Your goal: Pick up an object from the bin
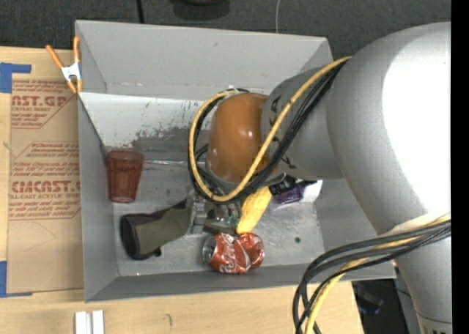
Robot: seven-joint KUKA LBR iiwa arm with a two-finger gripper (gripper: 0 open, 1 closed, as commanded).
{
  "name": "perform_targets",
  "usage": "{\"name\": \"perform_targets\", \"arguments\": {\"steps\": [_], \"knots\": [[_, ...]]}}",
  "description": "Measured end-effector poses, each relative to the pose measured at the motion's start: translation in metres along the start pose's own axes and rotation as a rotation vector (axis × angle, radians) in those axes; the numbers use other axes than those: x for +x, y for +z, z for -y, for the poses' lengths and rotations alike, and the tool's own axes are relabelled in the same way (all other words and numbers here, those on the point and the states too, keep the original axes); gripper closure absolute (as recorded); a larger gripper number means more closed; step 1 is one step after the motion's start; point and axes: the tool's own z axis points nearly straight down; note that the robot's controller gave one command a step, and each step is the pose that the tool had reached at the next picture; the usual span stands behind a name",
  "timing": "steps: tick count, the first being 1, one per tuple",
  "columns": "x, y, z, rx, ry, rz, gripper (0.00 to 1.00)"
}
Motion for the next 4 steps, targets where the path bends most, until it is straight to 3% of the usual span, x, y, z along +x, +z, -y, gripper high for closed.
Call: {"name": "perform_targets", "arguments": {"steps": [4], "knots": [[0.0000, 0.0000, -0.0001, 0.000, 0.000, 0.000, 1.00]]}}
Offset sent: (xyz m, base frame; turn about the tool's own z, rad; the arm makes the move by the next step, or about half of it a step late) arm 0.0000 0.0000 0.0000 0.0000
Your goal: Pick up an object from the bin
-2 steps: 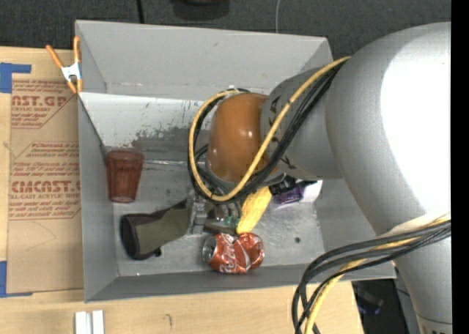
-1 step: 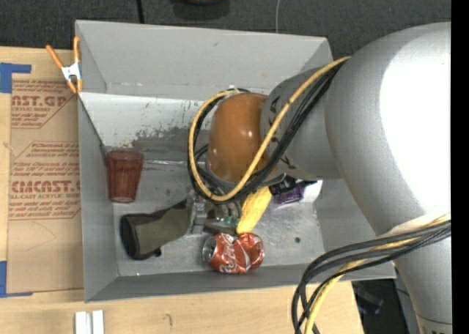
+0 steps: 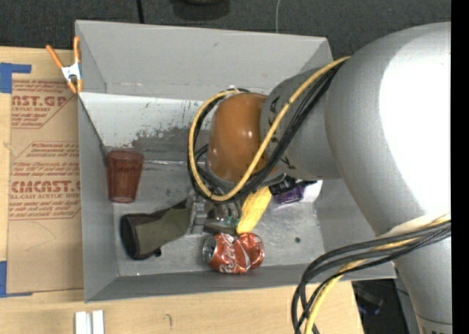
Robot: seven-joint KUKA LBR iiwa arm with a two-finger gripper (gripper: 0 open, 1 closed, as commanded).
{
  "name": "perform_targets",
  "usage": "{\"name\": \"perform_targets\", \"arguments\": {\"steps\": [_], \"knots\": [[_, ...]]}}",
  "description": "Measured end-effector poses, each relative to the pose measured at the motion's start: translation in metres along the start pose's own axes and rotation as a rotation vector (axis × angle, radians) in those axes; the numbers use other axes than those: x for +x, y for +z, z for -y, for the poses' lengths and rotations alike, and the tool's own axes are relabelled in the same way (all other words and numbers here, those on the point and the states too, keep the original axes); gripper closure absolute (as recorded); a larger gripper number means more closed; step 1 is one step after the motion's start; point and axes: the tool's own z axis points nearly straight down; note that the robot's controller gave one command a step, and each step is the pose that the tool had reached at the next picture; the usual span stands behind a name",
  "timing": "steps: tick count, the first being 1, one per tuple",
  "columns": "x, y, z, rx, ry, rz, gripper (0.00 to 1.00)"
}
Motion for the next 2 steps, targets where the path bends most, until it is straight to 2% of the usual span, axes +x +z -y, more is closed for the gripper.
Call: {"name": "perform_targets", "arguments": {"steps": [2], "knots": [[0.0000, 0.0000, 0.0000, 0.000, 0.000, 0.000, 1.00]]}}
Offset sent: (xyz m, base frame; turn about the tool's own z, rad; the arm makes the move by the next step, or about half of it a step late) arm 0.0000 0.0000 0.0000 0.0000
